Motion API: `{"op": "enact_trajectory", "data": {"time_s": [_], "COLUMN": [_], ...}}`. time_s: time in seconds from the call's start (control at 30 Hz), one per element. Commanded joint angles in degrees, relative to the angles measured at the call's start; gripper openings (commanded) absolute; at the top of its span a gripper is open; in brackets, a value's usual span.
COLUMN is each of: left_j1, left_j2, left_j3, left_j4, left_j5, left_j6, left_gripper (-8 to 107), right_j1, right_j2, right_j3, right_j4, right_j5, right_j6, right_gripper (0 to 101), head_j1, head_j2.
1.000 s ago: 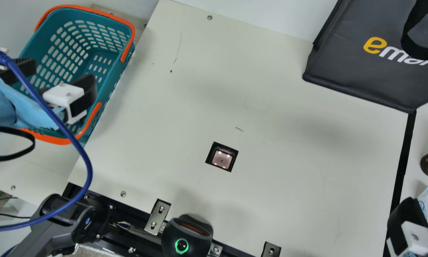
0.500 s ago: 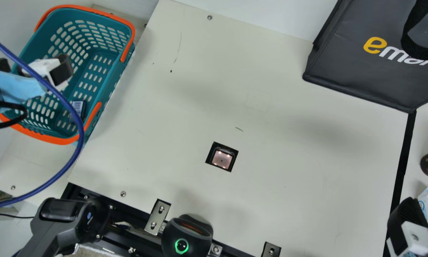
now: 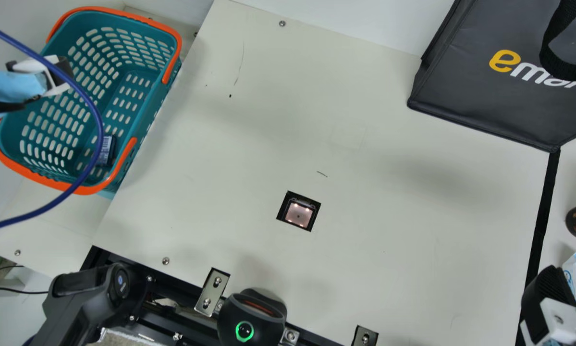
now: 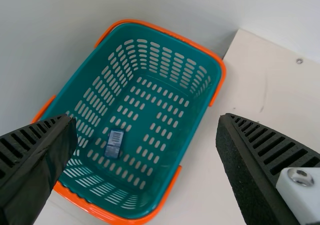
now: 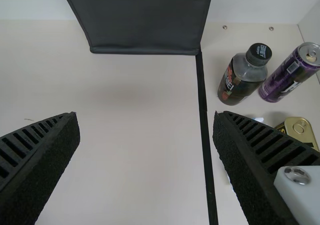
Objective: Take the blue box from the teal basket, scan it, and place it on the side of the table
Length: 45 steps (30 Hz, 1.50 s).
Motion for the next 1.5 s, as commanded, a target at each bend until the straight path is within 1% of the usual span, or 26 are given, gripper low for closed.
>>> {"op": "enact_trajectory", "data": {"time_s": [0.0, 0.13, 0.3, 0.43, 0.6, 0.8, 1.07, 1.47], "left_j1": [2.6, 6.0, 8.6, 9.5, 9.0, 7.1, 4.5, 3.0], "left_j2": [2.6, 7.3, 13.5, 18.4, 24.6, 31.9, 40.7, 50.2], "left_j3": [-0.4, -1.6, -3.0, -4.0, -5.6, -8.1, -11.4, -15.1], "left_j4": [-1.8, -4.4, -6.3, -6.7, -6.0, -4.4, -1.7, -0.3], "left_j5": [-0.1, -0.7, -1.4, -2.0, -2.9, -3.4, -3.9, -3.5], "left_j6": [7.1, 15.0, 23.3, 28.3, 31.9, 33.9, 33.7, 32.7], "left_gripper": [90, 90, 90, 90, 90, 90, 90, 90], "right_j1": [0.0, 0.0, 0.0, 0.0, 0.0, 0.0, 0.0, 0.0], "right_j2": [0.0, 0.0, 0.0, 0.0, 0.0, 0.0, 0.0, 0.0], "right_j3": [0.0, 0.0, 0.0, 0.0, 0.0, 0.0, 0.0, 0.0], "right_j4": [0.0, 0.0, 0.0, 0.0, 0.0, 0.0, 0.0, 0.0], "right_j5": [0.0, 0.0, 0.0, 0.0, -0.1, -0.1, -0.1, 0.0], "right_j6": [0.0, 0.0, 0.0, 0.0, 0.0, 0.0, 0.0, 0.0], "right_gripper": [95, 95, 95, 95, 95, 95, 95, 95], "head_j1": [-1.7, -1.7, -1.7, -1.7, -1.7, -1.7, -1.7, -1.7], "head_j2": [0.2, 0.2, 0.2, 0.2, 0.2, 0.2, 0.2, 0.2]}}
